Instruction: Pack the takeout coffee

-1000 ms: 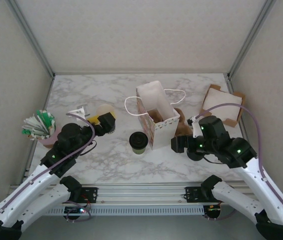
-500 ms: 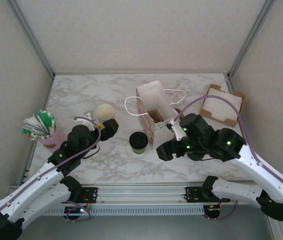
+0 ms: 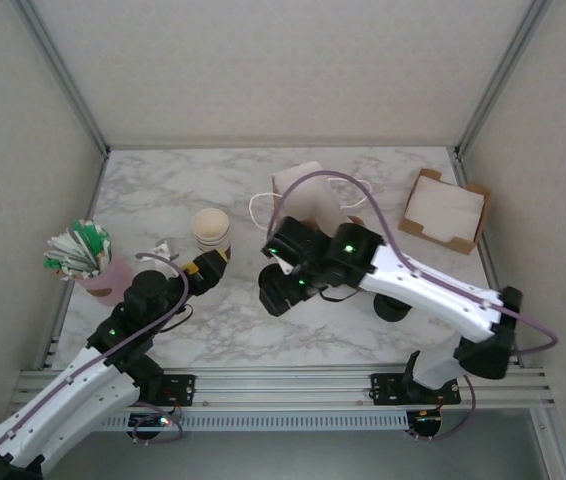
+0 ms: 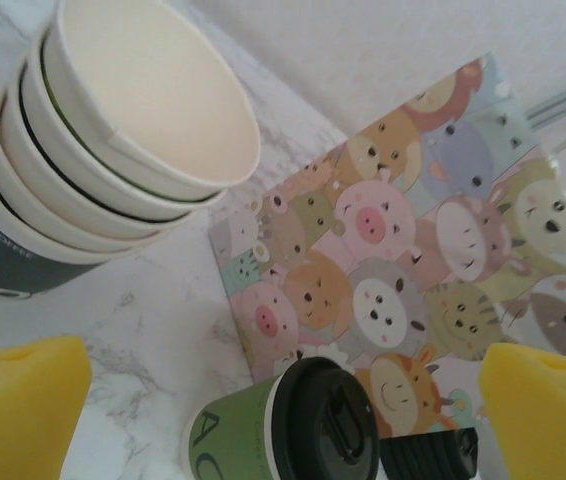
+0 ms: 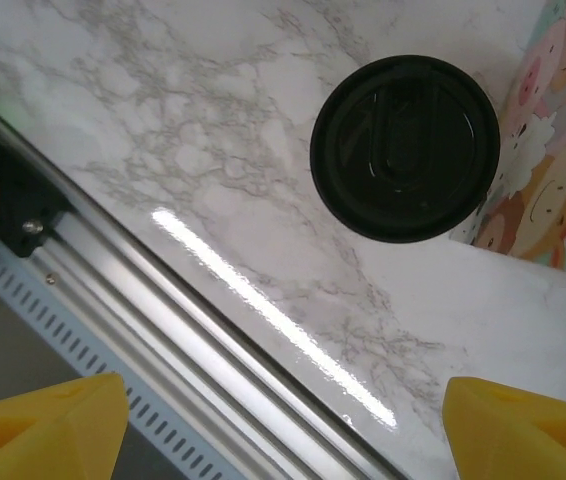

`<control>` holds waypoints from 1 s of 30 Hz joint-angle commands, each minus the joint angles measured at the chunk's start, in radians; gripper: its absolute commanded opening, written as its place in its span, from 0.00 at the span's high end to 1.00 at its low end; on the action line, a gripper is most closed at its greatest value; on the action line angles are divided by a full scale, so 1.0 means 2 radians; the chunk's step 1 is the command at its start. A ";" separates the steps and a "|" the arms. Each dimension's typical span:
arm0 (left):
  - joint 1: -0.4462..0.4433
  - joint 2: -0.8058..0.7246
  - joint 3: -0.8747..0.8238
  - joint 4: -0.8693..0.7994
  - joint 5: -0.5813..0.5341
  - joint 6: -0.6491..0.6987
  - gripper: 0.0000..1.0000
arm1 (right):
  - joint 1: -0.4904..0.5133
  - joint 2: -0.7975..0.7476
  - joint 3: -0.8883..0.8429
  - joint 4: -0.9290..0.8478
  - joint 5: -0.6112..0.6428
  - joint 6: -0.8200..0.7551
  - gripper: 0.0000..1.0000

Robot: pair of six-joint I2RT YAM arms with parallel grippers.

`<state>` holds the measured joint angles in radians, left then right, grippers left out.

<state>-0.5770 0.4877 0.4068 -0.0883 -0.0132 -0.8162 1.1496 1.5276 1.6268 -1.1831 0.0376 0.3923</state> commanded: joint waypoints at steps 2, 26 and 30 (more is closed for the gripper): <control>0.005 -0.031 -0.007 -0.030 -0.038 -0.005 0.00 | 0.006 0.069 0.070 -0.053 0.031 -0.010 0.19; 0.007 -0.066 -0.004 -0.051 -0.056 0.012 0.00 | -0.060 0.231 0.158 -0.080 0.043 -0.044 0.15; 0.007 -0.065 -0.004 -0.050 -0.056 0.012 0.00 | -0.060 0.237 0.155 -0.071 0.032 -0.047 0.14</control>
<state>-0.5724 0.3664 0.4053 -0.1783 -0.1055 -0.8112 1.0290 1.9736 1.9438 -1.3304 0.1268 0.3172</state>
